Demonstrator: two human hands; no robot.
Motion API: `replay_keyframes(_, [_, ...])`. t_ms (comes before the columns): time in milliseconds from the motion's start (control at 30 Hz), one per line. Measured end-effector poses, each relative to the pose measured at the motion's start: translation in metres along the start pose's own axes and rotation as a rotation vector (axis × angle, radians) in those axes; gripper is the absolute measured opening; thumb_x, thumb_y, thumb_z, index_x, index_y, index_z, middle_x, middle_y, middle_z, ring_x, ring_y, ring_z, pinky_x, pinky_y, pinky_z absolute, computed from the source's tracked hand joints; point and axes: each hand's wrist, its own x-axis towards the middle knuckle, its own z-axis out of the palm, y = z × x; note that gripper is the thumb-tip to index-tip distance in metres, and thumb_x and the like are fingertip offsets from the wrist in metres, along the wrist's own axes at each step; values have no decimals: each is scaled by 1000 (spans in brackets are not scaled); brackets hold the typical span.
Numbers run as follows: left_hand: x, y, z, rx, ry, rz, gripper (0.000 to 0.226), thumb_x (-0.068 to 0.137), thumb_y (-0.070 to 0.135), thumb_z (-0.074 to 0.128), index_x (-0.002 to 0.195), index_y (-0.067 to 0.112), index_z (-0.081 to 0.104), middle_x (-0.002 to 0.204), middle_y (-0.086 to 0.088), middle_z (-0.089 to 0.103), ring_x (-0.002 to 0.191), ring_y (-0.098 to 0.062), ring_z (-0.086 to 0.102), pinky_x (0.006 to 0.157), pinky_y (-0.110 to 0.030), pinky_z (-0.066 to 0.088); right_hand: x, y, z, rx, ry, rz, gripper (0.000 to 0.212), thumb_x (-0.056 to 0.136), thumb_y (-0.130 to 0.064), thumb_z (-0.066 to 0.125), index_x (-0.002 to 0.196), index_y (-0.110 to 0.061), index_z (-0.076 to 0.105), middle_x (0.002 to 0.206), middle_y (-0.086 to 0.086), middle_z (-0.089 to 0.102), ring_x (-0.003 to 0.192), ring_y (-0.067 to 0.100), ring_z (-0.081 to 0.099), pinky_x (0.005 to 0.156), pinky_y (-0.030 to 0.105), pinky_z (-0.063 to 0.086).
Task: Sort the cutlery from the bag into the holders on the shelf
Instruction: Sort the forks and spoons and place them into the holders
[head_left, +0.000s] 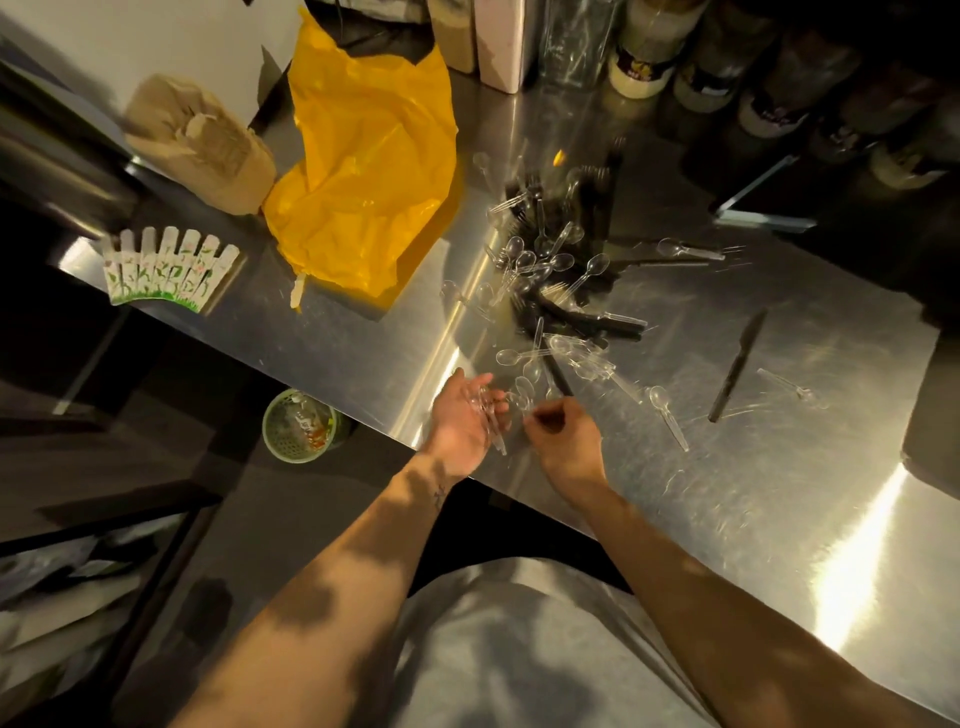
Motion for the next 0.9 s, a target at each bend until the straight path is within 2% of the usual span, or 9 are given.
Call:
replay_keyframes(67, [-3,-11,14,39,23,-21,55,103,53,40,117,7,65,96,-11,66,74,-22,62,64,-33,53,-4,-3,-4,70,-9,-35,14,87,-13,77,94,-21,68,86,-10,72,75,-4,67,72,9,51])
replay_keyframes(167, [-3,-30,30,7,-72,-22,54,98,60,46,98,13,72,101,-10,65,84,-24,64,80,-35,50,-8,-2,-11,127,21,-74,11,90,-20,78,95,-15,70,86,-7,74,76,-2,70,73,15,56])
replay_keyframes(267, [-8,-39,46,100,-160,-15,58,95,62,51,75,16,79,86,-9,70,80,-23,67,85,-35,49,-7,6,-17,67,39,-107,16,93,-11,71,108,-13,71,99,-1,74,86,1,70,79,12,53])
replay_keyframes(367, [-10,-48,63,167,-136,-36,22,95,35,67,88,15,73,83,-5,70,78,-20,66,78,-32,51,-5,14,-29,17,55,-155,21,95,-13,68,116,-15,70,109,3,69,94,4,67,79,3,46])
replay_keyframes(433, [-4,-57,72,171,-93,-19,8,96,23,66,102,19,65,89,-3,68,81,-19,65,76,-31,51,-8,16,-41,62,71,-159,20,96,-20,68,116,-19,69,111,0,67,96,1,66,78,4,46])
replay_keyframes(567, [0,-68,84,166,-64,-29,18,103,25,56,88,19,66,81,-1,71,74,-16,66,68,-28,53,-11,19,-60,135,74,-165,20,93,-17,71,113,-18,67,112,-1,67,96,0,67,81,11,51])
replay_keyframes(667, [0,-72,93,155,-44,-15,21,105,27,53,89,19,65,76,1,71,66,-12,66,57,-23,52,-13,22,-73,150,102,-248,20,93,-16,73,111,-15,66,110,-4,68,99,3,67,84,16,54])
replay_keyframes(800, [3,-71,100,56,-56,22,24,106,22,51,85,17,61,73,0,64,63,-13,61,66,-31,51,6,48,-104,-106,328,-246,11,94,-17,67,104,-18,70,97,-11,65,93,6,61,81,28,54])
replay_keyframes(900, [8,-67,98,32,-34,-1,14,102,19,57,89,19,63,78,0,65,65,-11,61,70,-31,52,32,78,-124,-410,383,-144,12,92,-17,65,104,-14,68,101,4,62,99,25,53,82,32,45])
